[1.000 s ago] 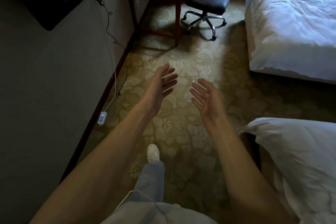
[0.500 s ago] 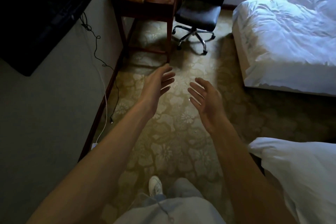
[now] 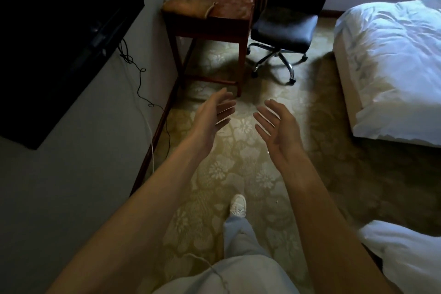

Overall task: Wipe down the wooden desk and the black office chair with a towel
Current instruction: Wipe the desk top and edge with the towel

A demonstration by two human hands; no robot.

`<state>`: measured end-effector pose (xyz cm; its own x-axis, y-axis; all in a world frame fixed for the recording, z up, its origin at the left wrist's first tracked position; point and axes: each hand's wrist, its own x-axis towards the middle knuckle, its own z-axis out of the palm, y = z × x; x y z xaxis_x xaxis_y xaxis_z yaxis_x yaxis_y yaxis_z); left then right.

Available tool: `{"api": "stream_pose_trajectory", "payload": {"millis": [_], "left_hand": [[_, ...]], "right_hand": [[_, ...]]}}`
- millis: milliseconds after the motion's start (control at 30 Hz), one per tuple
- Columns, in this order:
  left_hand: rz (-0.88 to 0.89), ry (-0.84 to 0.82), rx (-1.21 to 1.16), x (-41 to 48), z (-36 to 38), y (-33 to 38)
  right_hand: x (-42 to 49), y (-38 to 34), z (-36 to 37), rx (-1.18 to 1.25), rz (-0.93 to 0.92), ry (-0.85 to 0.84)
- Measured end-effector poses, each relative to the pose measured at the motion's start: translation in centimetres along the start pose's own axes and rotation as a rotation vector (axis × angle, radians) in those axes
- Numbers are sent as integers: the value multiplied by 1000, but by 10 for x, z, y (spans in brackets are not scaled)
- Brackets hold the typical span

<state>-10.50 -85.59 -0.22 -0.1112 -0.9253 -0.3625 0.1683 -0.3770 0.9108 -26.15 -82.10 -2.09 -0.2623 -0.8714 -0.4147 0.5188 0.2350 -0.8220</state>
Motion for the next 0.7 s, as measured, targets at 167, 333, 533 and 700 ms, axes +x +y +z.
{"api": "stream_pose_trajectory", "payload": {"millis": [167, 333, 533, 700], "left_hand": [[20, 5, 28, 84, 26, 44], [45, -6, 46, 161, 50, 81], [29, 12, 17, 229, 65, 95], [2, 27, -10, 280, 64, 106]], "right_hand": [[86, -42, 24, 27, -4, -36], [159, -83, 42, 8, -21, -84], [226, -110, 47, -32, -20, -93], [279, -116, 58, -43, 20, -65]]}}
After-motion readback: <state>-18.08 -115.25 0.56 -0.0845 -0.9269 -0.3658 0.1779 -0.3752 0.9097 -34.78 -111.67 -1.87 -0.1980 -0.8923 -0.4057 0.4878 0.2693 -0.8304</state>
